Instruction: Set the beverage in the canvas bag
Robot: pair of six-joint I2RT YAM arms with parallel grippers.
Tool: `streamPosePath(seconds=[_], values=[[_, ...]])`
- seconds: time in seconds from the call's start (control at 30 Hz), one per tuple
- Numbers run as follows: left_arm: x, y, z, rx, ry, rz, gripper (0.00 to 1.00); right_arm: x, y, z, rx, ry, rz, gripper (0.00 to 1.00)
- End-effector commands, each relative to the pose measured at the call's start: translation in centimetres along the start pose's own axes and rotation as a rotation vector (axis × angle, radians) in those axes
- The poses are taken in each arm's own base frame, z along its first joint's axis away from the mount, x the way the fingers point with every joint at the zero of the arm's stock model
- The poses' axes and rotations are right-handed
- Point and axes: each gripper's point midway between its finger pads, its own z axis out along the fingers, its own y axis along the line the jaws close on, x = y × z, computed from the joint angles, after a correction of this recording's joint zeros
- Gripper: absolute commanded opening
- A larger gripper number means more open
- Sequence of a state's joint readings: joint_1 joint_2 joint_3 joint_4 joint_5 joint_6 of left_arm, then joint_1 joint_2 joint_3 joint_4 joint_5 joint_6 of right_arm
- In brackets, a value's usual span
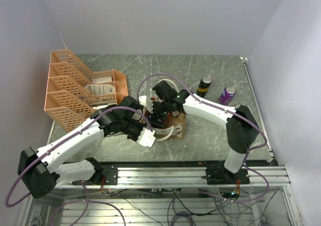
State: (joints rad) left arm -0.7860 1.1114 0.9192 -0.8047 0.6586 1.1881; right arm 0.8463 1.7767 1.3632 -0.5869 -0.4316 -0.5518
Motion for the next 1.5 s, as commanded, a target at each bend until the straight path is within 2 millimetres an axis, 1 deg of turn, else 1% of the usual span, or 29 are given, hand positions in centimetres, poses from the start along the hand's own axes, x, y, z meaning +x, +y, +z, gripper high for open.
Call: streamPosePath(seconds=[0.0,0.2,0.4,0.43,0.5,0.6,0.73,0.97,1.33,1.47], values=[[-0.8,-0.4,-0.2,0.006,-0.05,-0.01,0.07,-0.6,0.2,0.9,-0.007,-0.022,-0.043,0.32],[-0.8,-0.4,-0.2,0.004,-0.053,-0.01,0.07,-0.3,0.2,1.1,-0.011,-0.012,-0.044,0.38],[-0.8,-0.4,-0.2,0.004,-0.049,-0.008,0.07,-1.0,0.0,0.7,-0.006,-0.018,-0.056,0.49],[-0.7,-0.4,-0.2,0.004,-0.048,-0.009,0.07,-1.0,0.0,0.7,-0.007,-0.018,-0.057,0.52],[-0.7,-0.4,-0.2,0.004,-0.048,-0.01,0.07,-1.0,0.0,0.7,-0.01,-0.016,-0.057,0.54],[-0.7,-0.4,-0.2,0.004,-0.047,-0.011,0.07,-1.1,0.1,0.7,-0.016,-0.015,-0.058,0.6],[-0.6,-0.4,-0.2,0.003,-0.044,-0.01,0.07,-1.1,0.1,0.5,-0.016,-0.016,-0.059,0.62],[-0.6,-0.4,-0.2,0.0,-0.043,-0.011,0.07,-1.9,0.0,-0.1,-0.007,-0.034,-0.064,0.66],[-0.5,-0.4,-0.2,0.002,-0.039,-0.012,0.07,-2.6,0.1,-0.9,-0.002,-0.05,-0.07,0.75],[-0.5,-0.4,-0.2,0.0,-0.038,-0.011,0.07,-2.8,0.2,-0.9,-0.009,-0.054,-0.068,0.8]])
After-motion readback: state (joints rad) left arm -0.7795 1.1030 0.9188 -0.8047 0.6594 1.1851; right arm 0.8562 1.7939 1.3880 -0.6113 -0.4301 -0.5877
